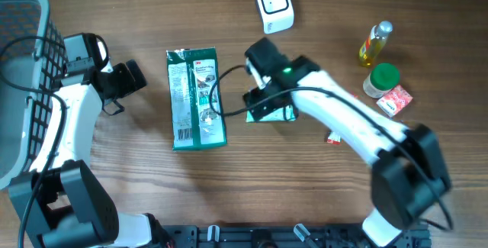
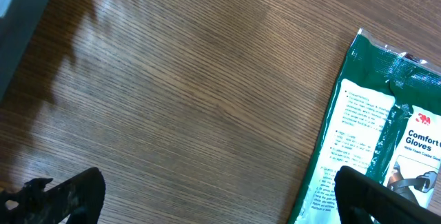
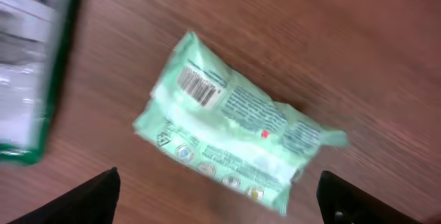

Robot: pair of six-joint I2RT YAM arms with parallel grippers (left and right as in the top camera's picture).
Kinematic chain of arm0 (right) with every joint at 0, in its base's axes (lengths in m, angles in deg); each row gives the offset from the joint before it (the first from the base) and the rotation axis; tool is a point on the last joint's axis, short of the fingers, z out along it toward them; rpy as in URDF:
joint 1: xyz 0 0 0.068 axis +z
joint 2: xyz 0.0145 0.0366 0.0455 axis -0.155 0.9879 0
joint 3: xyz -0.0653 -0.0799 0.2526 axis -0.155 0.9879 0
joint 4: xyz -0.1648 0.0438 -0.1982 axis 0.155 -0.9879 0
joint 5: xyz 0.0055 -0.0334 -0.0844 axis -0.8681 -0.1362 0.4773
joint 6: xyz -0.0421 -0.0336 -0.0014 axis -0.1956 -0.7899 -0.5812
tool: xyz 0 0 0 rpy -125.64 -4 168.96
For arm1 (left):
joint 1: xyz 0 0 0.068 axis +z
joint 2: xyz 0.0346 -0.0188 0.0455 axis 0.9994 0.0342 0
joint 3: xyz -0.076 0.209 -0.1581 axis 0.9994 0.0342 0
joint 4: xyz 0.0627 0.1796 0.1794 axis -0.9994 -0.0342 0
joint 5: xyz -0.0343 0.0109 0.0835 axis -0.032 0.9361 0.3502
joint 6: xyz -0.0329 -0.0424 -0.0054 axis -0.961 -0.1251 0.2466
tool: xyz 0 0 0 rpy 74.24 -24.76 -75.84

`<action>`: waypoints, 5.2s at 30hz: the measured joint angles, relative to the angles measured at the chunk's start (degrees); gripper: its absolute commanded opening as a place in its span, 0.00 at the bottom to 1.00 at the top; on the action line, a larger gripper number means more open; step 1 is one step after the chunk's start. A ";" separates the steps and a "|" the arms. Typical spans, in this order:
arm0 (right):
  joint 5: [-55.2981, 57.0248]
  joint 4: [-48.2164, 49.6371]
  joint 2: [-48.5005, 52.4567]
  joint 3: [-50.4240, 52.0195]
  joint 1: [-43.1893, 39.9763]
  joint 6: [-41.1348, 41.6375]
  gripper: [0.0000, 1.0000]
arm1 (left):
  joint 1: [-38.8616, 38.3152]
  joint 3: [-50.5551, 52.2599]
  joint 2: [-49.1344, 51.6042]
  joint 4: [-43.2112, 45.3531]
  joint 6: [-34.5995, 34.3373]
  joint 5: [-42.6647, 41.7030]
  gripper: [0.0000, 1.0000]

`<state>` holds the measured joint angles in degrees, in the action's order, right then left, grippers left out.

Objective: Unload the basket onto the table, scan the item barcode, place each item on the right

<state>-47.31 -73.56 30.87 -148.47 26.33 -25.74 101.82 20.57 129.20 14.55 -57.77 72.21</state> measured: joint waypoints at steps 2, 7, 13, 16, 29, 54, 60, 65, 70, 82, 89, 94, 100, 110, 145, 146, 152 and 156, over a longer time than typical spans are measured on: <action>-5.86 -2.14 -2.43 -0.74 -4.15 0.00 0.92 | 0.00 0.00 0.00 0.00 0.00 0.00 1.00; -17.38 0.52 -2.91 3.04 -17.86 0.07 0.91 | 0.00 0.00 0.00 -0.07 0.00 0.00 1.00; -22.08 16.81 -2.67 19.58 -19.28 3.50 0.75 | 0.00 0.00 0.00 -0.07 0.00 0.00 1.00; -22.53 21.97 -2.67 22.16 -19.28 7.30 0.68 | 0.00 0.00 0.00 0.00 0.00 0.00 1.00; -23.17 39.69 -2.67 30.86 -19.28 20.65 0.33 | 0.00 0.00 0.00 0.00 0.00 0.00 1.00; -35.98 30.27 -35.08 33.48 -19.61 -0.28 0.04 | 0.00 0.00 0.00 0.00 0.00 0.00 1.00; -36.00 29.90 -35.08 33.48 -19.61 -1.09 0.04 | 0.00 0.00 0.00 0.00 0.00 0.00 1.00; -36.00 29.88 -35.08 33.48 -19.61 -1.07 0.04 | 0.00 0.00 0.00 0.00 0.00 0.00 1.00; -36.00 29.88 -35.08 33.48 -19.61 -1.07 0.04 | 0.00 0.00 0.00 0.00 0.00 0.00 1.00; -36.00 29.49 -35.08 33.48 -19.61 -0.76 0.04 | 0.00 0.00 0.00 0.00 0.00 0.00 1.00; -36.02 30.14 -35.08 33.48 -19.61 0.72 0.04 | 0.00 0.00 0.00 0.00 0.00 0.00 1.00; -36.00 30.16 -35.08 33.48 -19.61 0.72 0.04 | 0.00 0.00 0.00 0.00 0.00 0.00 1.00; -36.26 30.16 -35.08 33.48 -19.61 0.72 0.04 | 0.00 0.00 0.00 0.00 0.00 0.00 1.00; -36.54 23.76 -34.42 23.96 -19.61 0.00 0.04 | 0.00 0.00 0.00 0.04 0.00 0.00 1.00; 32.57 65.40 25.03 -15.61 -7.61 -59.49 0.04 | 0.00 0.00 0.00 0.00 0.00 0.00 1.00; 31.69 63.89 25.03 -15.67 -7.23 -59.10 0.04 | 0.00 0.00 0.00 0.00 0.00 0.00 1.00; 25.59 53.79 25.31 -15.82 -4.74 -55.36 0.04 | 0.00 0.00 0.00 0.00 0.00 0.00 1.00; 24.87 52.65 25.31 -15.82 -4.66 -50.05 0.04 | 0.00 0.00 0.00 0.00 0.00 0.00 1.00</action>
<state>-22.44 -20.90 56.18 -164.30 21.67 -75.79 101.82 20.57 129.20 14.55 -57.77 72.21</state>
